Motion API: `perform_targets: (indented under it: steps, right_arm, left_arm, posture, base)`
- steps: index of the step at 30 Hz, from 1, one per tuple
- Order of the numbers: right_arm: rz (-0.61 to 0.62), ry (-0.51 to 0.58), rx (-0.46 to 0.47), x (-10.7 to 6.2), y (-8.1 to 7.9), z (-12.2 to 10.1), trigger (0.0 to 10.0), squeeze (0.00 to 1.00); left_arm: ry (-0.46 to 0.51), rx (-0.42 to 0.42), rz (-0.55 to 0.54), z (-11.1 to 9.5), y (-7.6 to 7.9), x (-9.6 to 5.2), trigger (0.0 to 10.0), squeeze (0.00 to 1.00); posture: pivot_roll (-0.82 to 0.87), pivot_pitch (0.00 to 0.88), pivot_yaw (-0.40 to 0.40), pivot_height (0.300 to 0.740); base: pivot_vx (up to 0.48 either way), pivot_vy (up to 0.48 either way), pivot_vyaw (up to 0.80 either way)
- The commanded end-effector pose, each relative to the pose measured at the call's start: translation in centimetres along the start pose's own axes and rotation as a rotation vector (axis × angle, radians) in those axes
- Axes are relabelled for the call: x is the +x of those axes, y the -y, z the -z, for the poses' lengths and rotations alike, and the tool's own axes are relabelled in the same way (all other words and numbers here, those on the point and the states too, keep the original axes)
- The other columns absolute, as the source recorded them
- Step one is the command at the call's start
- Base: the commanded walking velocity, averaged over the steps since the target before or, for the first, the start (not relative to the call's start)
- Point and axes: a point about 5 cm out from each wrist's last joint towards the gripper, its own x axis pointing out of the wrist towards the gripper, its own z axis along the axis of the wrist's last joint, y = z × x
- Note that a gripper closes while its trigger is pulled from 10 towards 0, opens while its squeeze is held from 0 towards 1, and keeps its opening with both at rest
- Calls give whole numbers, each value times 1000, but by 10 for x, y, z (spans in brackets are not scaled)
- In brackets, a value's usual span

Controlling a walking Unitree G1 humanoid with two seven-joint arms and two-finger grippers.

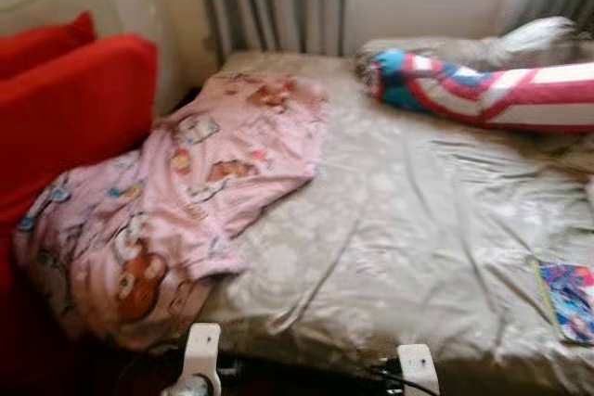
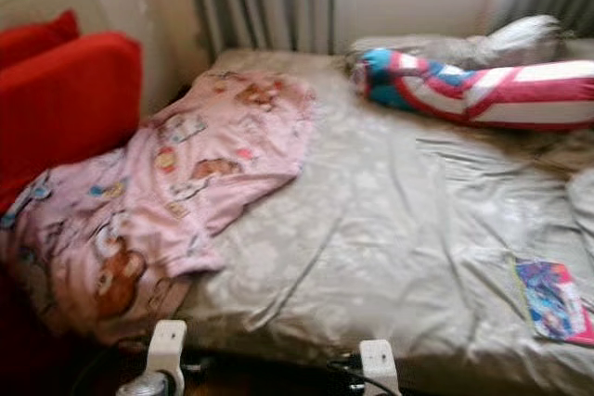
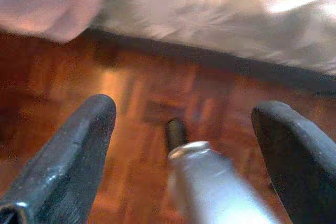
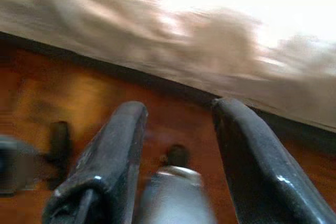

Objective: Clean up the room

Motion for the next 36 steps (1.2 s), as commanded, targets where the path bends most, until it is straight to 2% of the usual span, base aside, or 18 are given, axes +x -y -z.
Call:
perform_targets:
  steps: [1, 6, 19, 27, 36]
  right_arm:
    - [26, -24, -6, -3, 12, 10, 10000, 0]
    - [28, -15, -7, -4, 16, 10, 10000, 0]
    - [21, 19, -18, 0, 15, -3, 10000, 0]
    - [17, 25, -19, 0, 14, -4, 10000, 0]
    - [12, 22, -19, -1, 12, -2, 10000, 0]
  left_arm:
    - [0, 11, 20, -3, 7, 1, 10000, 0]
    - [1, 10, 20, -3, 7, 1, 10000, 0]
    - [0, 8, 20, -2, 7, 1, 10000, 0]
    - [1, 9, 21, -2, 7, 1, 10000, 0]
    - [4, 18, 23, -3, 7, 1, 10000, 0]
  posture:
    - [-41, 34, -8, 740]
    - [-41, 36, -8, 740]
    - [-40, 39, -10, 740]
    - [-40, 40, -10, 740]
    - [-38, 38, -12, 740]
  base:
    - [0, 409, 0]
    - [0, 407, 0]
    - [0, 401, 0]
    - [0, 375, 0]
    - [0, 64, 0]
